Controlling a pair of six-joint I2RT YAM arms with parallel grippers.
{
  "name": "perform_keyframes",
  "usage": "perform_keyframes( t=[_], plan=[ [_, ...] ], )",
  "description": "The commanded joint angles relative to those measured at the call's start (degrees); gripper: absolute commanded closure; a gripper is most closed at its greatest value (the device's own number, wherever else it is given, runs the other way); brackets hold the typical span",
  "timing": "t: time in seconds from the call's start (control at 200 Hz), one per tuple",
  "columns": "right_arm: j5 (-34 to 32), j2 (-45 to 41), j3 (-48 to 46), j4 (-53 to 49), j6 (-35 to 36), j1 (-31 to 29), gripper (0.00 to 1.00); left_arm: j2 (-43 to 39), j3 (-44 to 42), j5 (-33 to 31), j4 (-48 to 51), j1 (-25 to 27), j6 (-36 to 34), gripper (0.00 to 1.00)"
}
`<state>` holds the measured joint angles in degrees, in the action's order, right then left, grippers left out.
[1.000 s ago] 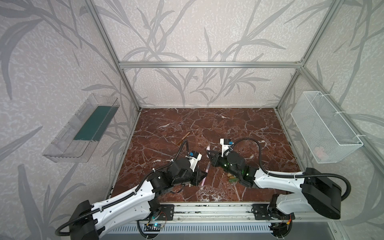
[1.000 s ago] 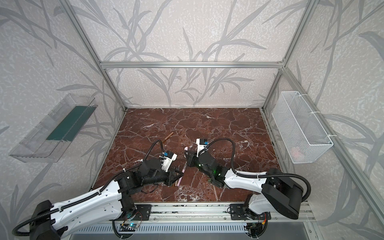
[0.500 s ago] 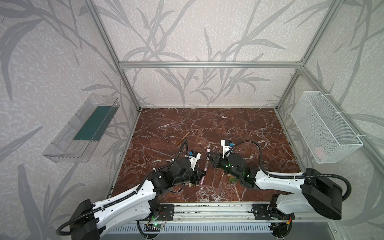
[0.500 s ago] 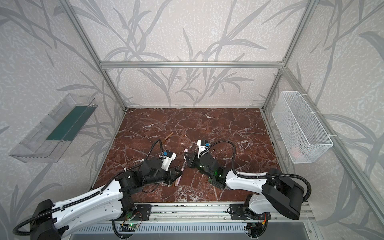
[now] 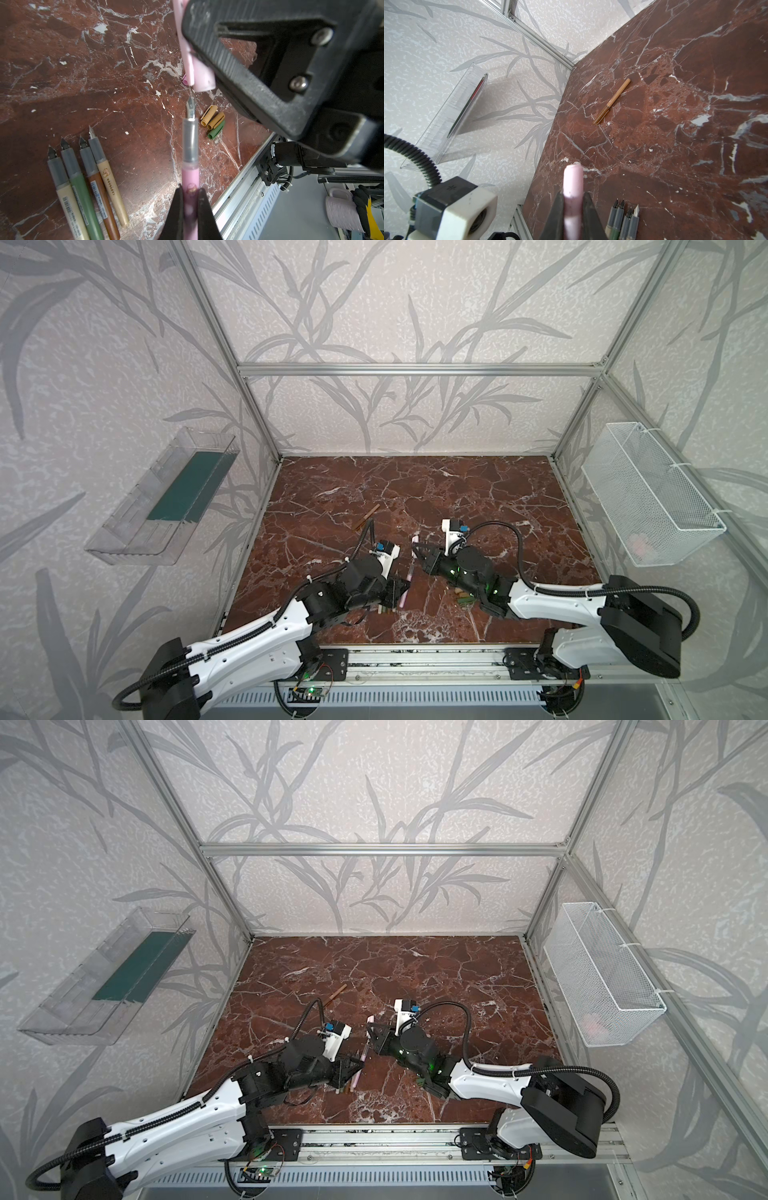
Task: Insert the pens into the pen caps
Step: 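Push the pink cap onto the pen nib with the right gripper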
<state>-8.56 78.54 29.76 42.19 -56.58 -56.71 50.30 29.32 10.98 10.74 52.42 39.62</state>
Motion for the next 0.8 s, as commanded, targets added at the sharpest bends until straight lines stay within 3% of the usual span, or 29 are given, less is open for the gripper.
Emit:
perform_keyframes(
  t=[0.0, 0.5, 0.8],
  plan=[
    [-1.41, 0.65, -0.14, 1.86, -0.22, -0.26, 1.0, 0.01, 2.36, -0.72, 0.33, -0.3, -0.42, 1.0],
    [-2.78, 5.85, 3.71, 3.99, 0.84, -0.32, 1.0, 1.46, 2.14, 0.99, -0.9, -0.4, 0.02, 1.0],
    [-2.7, 4.38, 3.23, 3.66, 0.94, -0.29, 1.0, 1.76, 2.32, -0.31, -0.11, -0.72, 0.01, 1.0]
  ],
)
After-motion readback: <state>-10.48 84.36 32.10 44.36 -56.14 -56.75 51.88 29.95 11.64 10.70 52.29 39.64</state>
